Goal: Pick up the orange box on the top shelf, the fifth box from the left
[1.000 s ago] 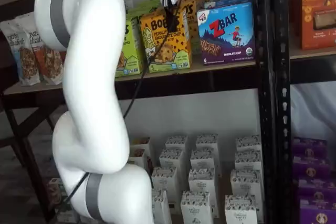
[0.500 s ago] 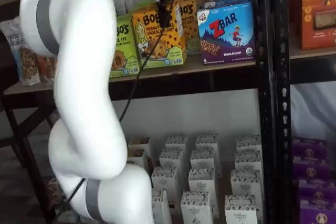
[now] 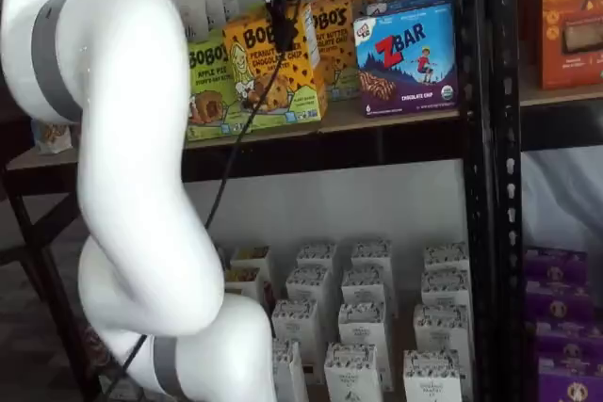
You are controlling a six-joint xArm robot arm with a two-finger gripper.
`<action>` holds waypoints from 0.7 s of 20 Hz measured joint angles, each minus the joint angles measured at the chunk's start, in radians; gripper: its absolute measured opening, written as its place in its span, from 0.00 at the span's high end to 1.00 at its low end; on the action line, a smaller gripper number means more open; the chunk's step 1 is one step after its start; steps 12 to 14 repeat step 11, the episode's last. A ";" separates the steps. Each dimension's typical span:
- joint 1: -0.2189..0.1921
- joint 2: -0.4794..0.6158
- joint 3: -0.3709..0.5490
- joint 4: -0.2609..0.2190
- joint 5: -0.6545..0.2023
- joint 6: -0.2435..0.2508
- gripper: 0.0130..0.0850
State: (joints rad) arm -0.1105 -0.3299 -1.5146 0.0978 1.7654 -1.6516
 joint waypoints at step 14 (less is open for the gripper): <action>0.020 -0.129 0.127 -0.021 0.003 0.015 0.72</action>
